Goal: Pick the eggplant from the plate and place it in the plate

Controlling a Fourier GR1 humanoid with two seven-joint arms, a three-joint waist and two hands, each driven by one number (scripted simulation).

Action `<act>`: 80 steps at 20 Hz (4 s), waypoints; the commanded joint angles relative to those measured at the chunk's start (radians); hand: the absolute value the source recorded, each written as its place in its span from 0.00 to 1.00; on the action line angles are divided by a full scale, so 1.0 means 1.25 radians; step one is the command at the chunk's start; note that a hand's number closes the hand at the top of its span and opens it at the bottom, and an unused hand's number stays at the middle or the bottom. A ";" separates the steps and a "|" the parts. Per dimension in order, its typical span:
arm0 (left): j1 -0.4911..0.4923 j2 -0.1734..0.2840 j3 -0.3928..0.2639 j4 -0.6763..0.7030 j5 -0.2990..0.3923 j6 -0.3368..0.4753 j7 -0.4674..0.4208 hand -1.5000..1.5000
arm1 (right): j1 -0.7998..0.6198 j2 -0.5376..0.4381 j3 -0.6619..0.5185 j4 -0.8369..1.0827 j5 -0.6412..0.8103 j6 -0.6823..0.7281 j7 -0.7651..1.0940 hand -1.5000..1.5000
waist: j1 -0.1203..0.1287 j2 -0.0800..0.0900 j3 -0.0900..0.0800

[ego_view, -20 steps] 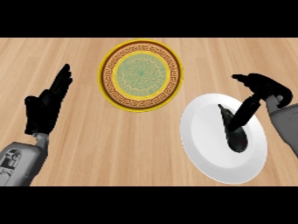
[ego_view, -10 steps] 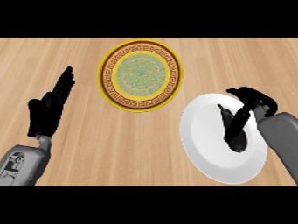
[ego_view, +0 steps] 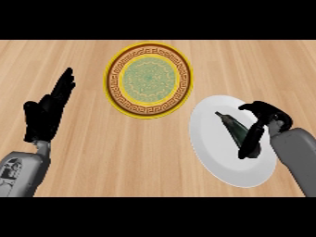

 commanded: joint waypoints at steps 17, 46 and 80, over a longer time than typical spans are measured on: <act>0.016 -0.063 0.041 -0.020 -0.071 -0.014 0.016 0.50 | 0.072 0.042 -0.034 -0.149 0.303 -0.199 -0.063 1.00 | -0.013 -0.001 0.002; 0.002 -0.063 0.063 -0.011 -0.072 -0.073 0.009 0.50 | -0.324 0.330 -0.026 -0.011 0.515 -0.478 -0.173 1.00 | 0.020 0.010 0.002; -0.071 -0.088 0.084 0.043 -0.093 -0.068 0.023 0.50 | -0.453 0.343 -0.067 0.458 -0.010 -1.026 -0.506 0.00 | 0.024 0.009 0.003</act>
